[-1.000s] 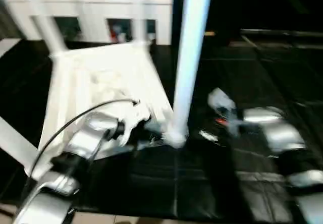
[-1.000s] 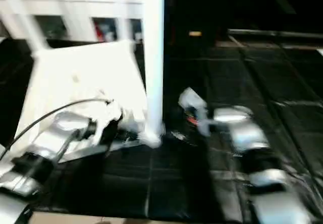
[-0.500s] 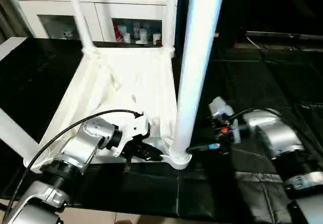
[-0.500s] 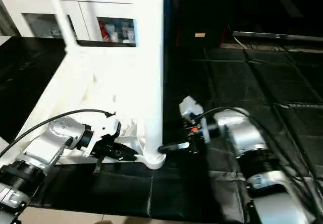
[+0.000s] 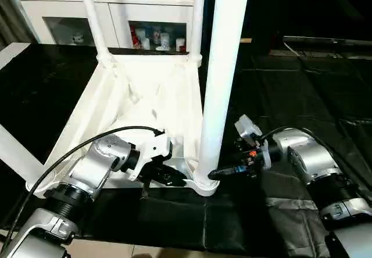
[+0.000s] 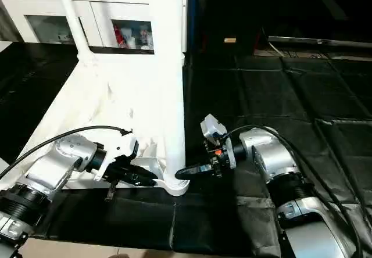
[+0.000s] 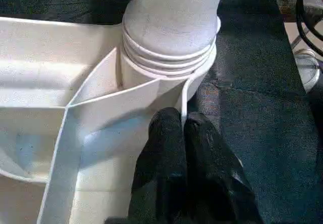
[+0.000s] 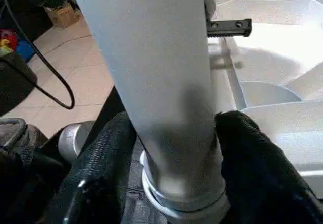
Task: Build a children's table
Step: Rotate leg to tighten
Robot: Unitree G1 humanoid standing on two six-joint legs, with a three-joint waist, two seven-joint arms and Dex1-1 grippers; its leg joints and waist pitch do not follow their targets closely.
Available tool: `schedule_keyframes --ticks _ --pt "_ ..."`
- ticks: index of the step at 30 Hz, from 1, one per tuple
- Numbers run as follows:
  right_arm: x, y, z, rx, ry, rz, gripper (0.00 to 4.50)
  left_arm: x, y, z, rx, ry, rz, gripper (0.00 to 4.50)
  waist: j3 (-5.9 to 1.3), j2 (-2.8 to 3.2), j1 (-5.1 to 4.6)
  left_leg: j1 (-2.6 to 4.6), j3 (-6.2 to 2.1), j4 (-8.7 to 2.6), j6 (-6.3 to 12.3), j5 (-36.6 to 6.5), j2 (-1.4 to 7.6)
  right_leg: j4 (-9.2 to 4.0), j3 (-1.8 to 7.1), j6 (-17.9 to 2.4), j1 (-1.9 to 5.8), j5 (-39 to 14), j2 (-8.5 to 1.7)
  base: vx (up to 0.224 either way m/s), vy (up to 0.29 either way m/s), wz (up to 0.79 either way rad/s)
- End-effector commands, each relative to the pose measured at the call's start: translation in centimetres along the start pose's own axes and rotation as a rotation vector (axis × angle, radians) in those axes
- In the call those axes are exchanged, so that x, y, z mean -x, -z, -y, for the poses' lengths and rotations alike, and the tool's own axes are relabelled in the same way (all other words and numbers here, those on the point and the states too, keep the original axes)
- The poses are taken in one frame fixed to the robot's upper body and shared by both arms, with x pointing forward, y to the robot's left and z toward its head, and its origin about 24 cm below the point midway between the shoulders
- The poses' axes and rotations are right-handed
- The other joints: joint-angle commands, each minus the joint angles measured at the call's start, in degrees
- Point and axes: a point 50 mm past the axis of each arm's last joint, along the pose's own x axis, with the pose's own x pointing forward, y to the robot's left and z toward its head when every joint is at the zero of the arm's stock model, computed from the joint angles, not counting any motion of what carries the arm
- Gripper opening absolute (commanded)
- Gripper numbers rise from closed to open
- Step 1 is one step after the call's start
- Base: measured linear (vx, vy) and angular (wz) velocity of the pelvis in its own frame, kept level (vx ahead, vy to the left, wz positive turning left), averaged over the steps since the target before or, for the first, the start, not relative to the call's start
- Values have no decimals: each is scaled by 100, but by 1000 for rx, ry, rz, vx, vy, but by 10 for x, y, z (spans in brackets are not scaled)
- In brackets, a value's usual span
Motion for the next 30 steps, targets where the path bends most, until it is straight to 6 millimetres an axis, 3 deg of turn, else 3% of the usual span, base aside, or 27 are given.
schedule_keyframes --ticks 1,9,12,14,16,19,21,23,26,30 --pt "-1 -6 1 15 -6 11 225 -8 -13 6 -60 86 24 0 -402 -40 -20 -43 161 -356 384 -758 -53 -328 157 -1451 420 -881 -149 0 0 0" --pt "-9 1 3 -39 73 53 203 -8 -10 -4 4 -25 18 0 -395 -11 -28 -45 160 -359 318 -834 -60 -332 160 -1428 420 -952 -146 0 0 0" --pt "-13 5 6 -53 146 58 201 -9 -12 -15 59 -127 52 0 -373 -20 -47 -37 152 -378 213 -1005 -80 -385 152 -1279 429 -1375 -150 0 0 0" --pt "-16 7 8 -52 185 58 201 -10 -15 -21 78 -179 73 0 -350 -15 -92 -28 156 -388 160 -1172 -97 -446 151 -1122 419 -1772 -149 0 0 0" --pt "-23 10 17 -75 335 67 201 -15 -21 -32 126 -285 109 0 -361 9 -120 -18 142 -391 84 -1167 -106 -452 151 -1052 419 -1858 -155 0 0 0" --pt "-38 10 29 -140 517 100 198 -23 -30 -44 188 -388 157 0 -340 7 -273 -66 116 -412 -21 -1249 -162 -496 106 -864 464 -2212 -140 0 0 0" --pt "-52 7 37 -182 642 118 196 -29 -36 -51 230 -461 190 0 -345 19 -338 -39 109 -407 2 -1337 -177 -539 99 -744 443 -2483 -142 0 0 0" --pt "-63 5 42 -198 722 124 195 -32 -40 -56 253 -505 200 0 -349 13 -424 -45 104 -405 20 -1337 -196 -561 87 -730 434 -2554 -128 0 0 0" --pt "-80 -1 48 -206 808 144 194 -35 -44 -64 265 -595 208 0 -351 36 -476 -34 108 -409 52 -1347 -183 -553 99 -826 405 -2305 -115 0 0 0" --pt "-95 -10 49 -172 821 175 193 -37 -48 -67 272 -633 221 0 -380 31 -469 -34 108 -413 121 -1232 -157 -488 118 -1062 430 -1695 -120 0 0 0"
